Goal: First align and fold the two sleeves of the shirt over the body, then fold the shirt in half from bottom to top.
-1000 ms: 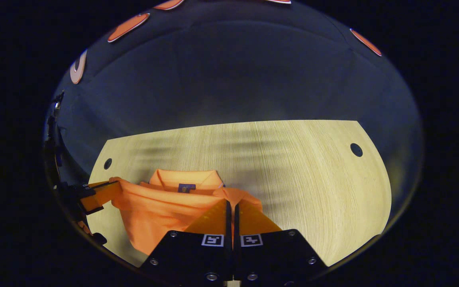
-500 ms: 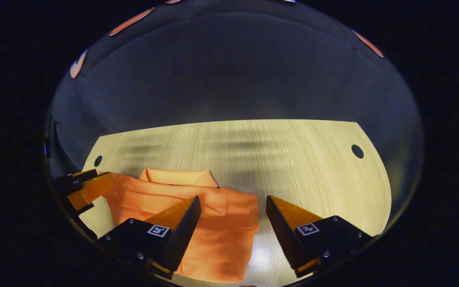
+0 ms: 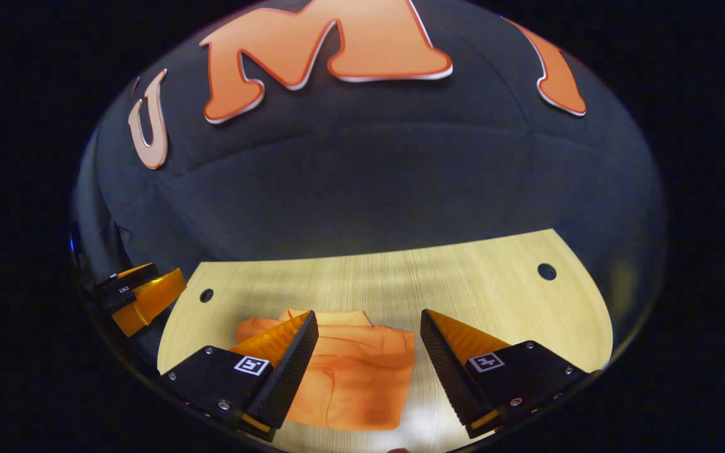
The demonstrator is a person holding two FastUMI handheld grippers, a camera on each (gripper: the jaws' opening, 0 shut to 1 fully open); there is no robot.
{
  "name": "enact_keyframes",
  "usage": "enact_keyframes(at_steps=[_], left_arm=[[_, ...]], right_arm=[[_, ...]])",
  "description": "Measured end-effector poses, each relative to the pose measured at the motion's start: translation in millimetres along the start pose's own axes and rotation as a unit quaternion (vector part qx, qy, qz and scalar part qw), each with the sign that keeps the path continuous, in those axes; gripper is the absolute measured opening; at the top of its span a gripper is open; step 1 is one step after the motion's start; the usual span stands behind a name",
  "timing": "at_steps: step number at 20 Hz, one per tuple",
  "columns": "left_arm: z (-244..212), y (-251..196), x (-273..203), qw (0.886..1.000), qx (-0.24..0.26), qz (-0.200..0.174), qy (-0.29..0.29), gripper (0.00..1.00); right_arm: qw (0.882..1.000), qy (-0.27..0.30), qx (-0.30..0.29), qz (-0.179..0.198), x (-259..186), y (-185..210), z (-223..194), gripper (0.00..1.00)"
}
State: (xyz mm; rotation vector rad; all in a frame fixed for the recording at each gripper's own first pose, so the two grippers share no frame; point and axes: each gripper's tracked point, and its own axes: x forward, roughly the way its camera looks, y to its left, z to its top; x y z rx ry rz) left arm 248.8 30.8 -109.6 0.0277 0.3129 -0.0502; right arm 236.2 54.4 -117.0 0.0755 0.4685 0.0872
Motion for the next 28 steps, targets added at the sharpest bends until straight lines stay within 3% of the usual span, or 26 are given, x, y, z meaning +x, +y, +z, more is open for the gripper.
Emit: enact_keyframes(at_steps=[6, 11, 14, 17, 21, 28], left_arm=[[56, -22, -91, 0.997, 0.008, -0.013, -0.071, 0.99], [69, -33, -162, 0.995, 0.002, -0.009, -0.095, 0.99], [70, -41, -197, 0.993, -0.012, -0.002, -0.117, 0.99], [70, -49, -220, 0.991, -0.017, 0.011, -0.133, 0.98], [62, -67, -237, 0.989, -0.040, 0.018, -0.139, 0.99], [42, -59, -259, 0.989, -0.050, 0.035, -0.137, 0.99]], right_arm=[[0.997, -0.073, -0.015, 0.013, -99, -1, 40, 0.99], [0.985, -0.170, -0.031, 0.020, -169, -12, 68, 0.98], [0.981, -0.190, -0.042, 0.008, -194, -27, 70, 0.98], [0.974, -0.218, -0.048, 0.019, -216, -32, 72, 0.98], [0.961, -0.253, -0.108, 0.025, -239, -32, 67, 0.98], [0.962, -0.249, -0.092, 0.060, -246, -17, 46, 0.98]])
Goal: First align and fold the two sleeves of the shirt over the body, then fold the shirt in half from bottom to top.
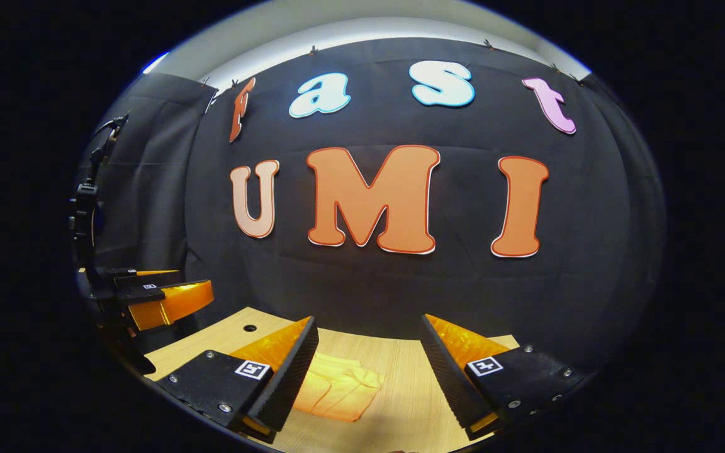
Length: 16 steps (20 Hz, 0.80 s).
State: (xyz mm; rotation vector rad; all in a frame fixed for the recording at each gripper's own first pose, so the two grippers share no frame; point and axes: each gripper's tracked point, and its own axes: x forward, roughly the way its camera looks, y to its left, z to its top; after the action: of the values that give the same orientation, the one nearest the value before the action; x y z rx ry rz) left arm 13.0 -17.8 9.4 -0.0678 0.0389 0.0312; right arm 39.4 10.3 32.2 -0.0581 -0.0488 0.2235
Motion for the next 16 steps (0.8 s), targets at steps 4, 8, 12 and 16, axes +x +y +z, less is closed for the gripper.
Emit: enact_keyframes(at_steps=[4, 8, 12, 16], left_arm=[[-4, 21, -14, 0.999, -0.035, -0.003, 0.001, 0.99], [0, 45, -32, 1.000, 0.004, 0.003, -0.009, 0.99], [6, 56, -55, 0.999, 0.021, -0.012, -0.027, 0.98], [-1, 64, -68, 0.999, 0.024, -0.023, -0.022, 0.98]], right_arm=[[1.000, -0.003, -0.002, -0.002, -15, 14, -4, 0.98], [1.000, -0.014, -0.010, -0.008, -33, 36, -4, 0.98], [1.000, -0.012, -0.005, -0.007, -49, 59, -7, 0.98], [1.000, 0.003, 0.000, -0.010, -63, 75, -16, 0.98]])
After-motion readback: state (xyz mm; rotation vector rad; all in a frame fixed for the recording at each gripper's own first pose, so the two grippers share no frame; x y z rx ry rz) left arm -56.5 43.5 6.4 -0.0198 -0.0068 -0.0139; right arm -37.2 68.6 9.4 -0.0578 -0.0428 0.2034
